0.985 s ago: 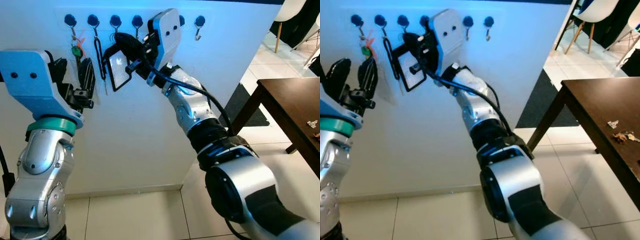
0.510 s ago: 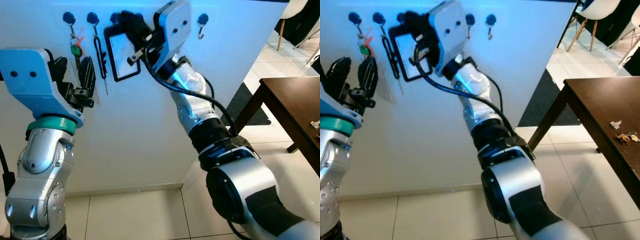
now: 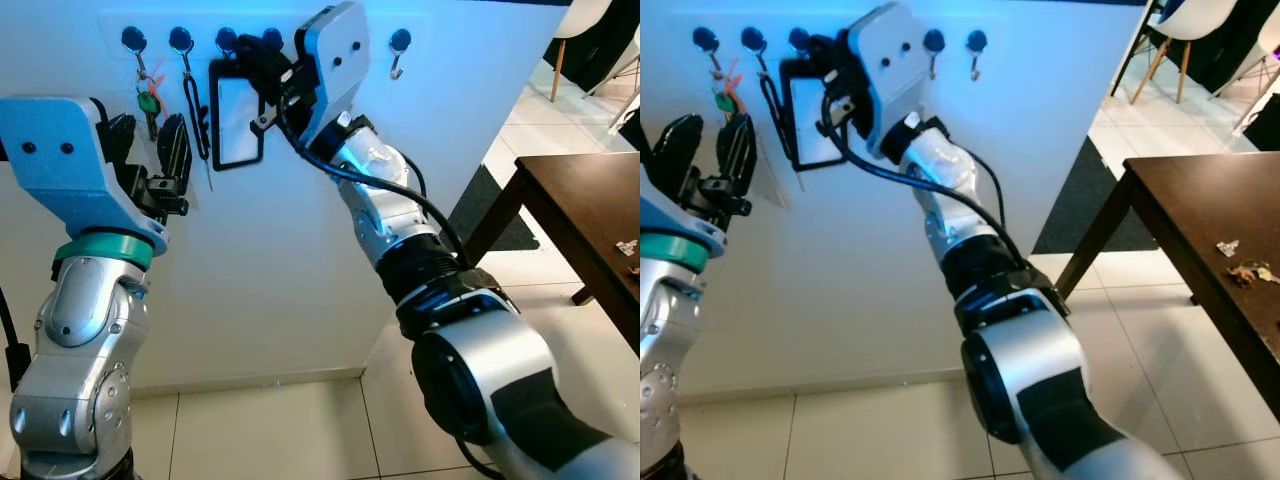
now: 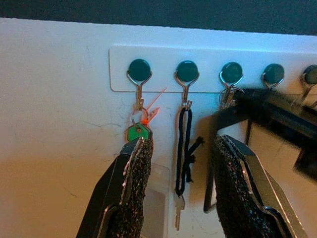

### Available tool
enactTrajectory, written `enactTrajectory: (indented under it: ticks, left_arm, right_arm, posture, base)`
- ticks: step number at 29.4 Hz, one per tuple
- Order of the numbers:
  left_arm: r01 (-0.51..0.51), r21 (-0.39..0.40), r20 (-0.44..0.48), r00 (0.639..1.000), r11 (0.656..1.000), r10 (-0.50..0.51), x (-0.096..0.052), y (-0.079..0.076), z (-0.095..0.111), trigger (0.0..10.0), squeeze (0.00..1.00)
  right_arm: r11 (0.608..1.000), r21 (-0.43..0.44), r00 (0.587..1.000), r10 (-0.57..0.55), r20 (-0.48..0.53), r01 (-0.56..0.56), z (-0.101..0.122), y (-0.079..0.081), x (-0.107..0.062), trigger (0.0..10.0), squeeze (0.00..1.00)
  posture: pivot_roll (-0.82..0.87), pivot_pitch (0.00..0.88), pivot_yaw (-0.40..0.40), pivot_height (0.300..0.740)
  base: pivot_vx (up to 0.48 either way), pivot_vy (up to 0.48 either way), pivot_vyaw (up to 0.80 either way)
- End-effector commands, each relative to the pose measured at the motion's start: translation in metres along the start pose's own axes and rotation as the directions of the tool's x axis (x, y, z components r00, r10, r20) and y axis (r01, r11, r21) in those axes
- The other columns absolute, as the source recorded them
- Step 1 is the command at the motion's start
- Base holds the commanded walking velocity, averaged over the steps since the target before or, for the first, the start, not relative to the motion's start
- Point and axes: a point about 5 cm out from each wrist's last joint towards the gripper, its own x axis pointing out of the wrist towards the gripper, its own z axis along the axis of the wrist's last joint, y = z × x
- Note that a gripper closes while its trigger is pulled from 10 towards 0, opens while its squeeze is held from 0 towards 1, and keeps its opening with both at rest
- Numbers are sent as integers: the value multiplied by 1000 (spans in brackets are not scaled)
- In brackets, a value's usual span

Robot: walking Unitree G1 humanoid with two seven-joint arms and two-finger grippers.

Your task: Hang keys on a hook

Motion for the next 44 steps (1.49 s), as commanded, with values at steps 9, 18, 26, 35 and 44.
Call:
enactTrajectory:
  ticks: [9,18,26,35,44]
  left_arm:
    - [10,-12,-10,1000,1000,-10,-1,-2,-1,10000,0]
    - [13,-14,-11,1000,1000,-14,-1,-3,-1,10000,0]
    - [16,-16,-12,1000,1000,-16,-2,-4,-1,10000,0]
    - [19,-19,-15,1000,1000,-20,-1,-6,-2,10000,0]
    - [21,-19,-14,1000,1000,-22,-1,-6,-1,10000,0]
  right_arm:
    - [987,-13,987,160,36,-159,-2,20,-3,10000,0]
    - [985,-34,985,173,27,-172,-4,21,-5,10000,0]
    - [983,-38,980,182,80,-180,0,22,-10,10000,0]
    - [984,178,993,-50,110,30,-3,7,-15,10000,0]
    - [955,295,997,-59,45,43,-15,13,-16,10000,0]
  posture:
    - [57,87,57,740]
    - [57,83,58,740]
    - [56,81,58,740]
    - [49,85,63,740]
    - [50,84,61,740]
  base:
    - [0,0,0]
    - [0,0,0]
    - [0,0,0]
    - [0,0,0]
    - [0,0,0]
